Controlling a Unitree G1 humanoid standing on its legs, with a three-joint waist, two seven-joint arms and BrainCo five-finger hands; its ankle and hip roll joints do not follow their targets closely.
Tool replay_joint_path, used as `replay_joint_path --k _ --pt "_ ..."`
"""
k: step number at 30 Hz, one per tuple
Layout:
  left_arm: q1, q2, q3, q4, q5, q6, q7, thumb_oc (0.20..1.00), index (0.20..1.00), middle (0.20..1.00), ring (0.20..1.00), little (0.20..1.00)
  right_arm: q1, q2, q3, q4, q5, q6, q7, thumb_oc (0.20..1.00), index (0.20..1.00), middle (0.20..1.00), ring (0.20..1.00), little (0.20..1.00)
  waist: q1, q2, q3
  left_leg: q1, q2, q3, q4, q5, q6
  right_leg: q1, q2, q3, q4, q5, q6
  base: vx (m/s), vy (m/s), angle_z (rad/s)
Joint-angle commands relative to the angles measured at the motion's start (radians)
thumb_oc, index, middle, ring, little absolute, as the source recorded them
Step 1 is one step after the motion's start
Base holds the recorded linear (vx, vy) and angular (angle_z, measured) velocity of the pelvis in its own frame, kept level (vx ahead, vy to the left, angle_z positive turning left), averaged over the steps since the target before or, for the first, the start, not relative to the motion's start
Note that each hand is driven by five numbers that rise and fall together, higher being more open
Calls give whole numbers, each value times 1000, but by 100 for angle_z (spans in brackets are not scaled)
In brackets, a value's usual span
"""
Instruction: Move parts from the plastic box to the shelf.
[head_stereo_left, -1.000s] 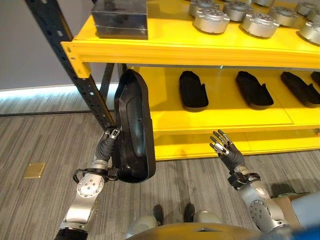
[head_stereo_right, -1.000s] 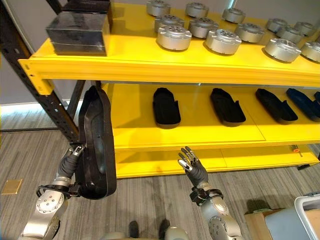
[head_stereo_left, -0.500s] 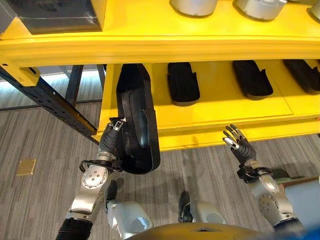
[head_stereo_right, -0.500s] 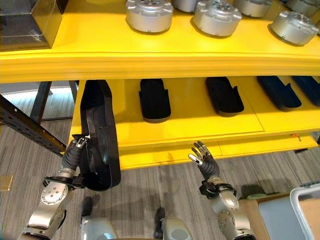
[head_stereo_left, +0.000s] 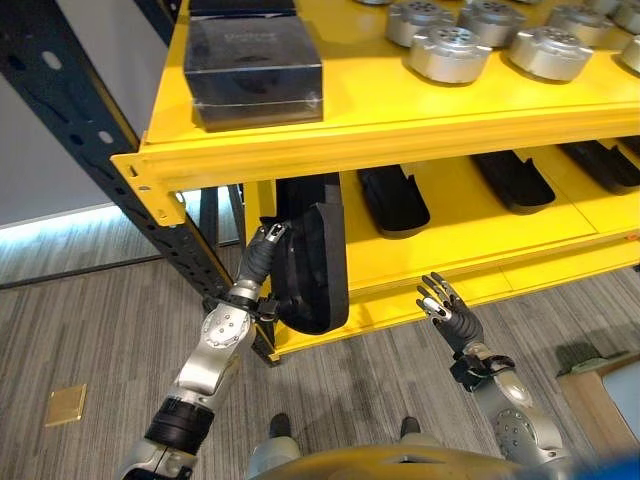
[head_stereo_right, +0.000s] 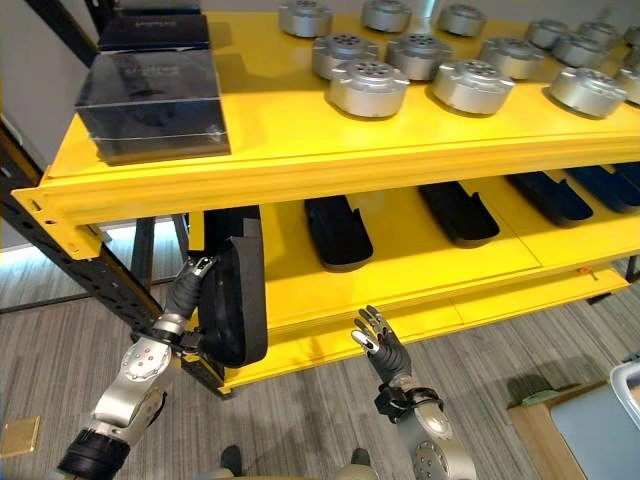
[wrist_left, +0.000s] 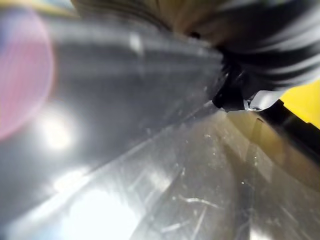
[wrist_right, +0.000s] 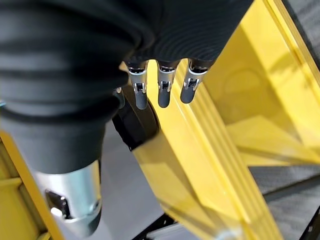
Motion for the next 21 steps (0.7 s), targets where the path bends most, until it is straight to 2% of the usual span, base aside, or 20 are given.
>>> replay_joint_path --k 1,6,11,17,21 --pt "-67 6 27 -19 -48 -47 27 200 200 200 200 200 -39 -9 1 -43 0 -27 0 1000 1000 1000 1000 1000 5 -6 -25 41 55 -12 68 -119 13 5 -36 32 29 59 35 8 -18 -18" --pt "-182 -59 -13 91 -139 -40 81 200 200 200 200 200 -36 -7 33 -39 17 -4 -13 1000 1000 1000 1000 1000 -21 5 -55 87 74 9 27 -100 0 14 -17 43 17 43 29 -2 -15 -15" --pt "-237 -80 14 134 -177 -50 134 200 200 200 200 200 -30 -14 47 -57 16 7 -20 1000 1000 1000 1000 1000 -34 10 -68 107 92 24 -3 -79 -11 15 -1 48 2 31 23 -11 -18 -4" --pt "-324 -74 46 208 -127 -63 206 200 200 200 200 200 -17 -29 49 -52 10 7 -18 1000 1000 1000 1000 1000 -50 14 -71 118 101 32 -21 -66 -21 24 10 47 -5 24 17 -10 -24 -10" --pt "-445 -44 65 366 -79 -55 269 200 200 200 200 200 -23 -36 65 -53 11 7 -9 1000 1000 1000 1000 1000 -69 22 -76 123 105 41 -37 -54 -29 25 15 49 -17 22 15 0 0 0"
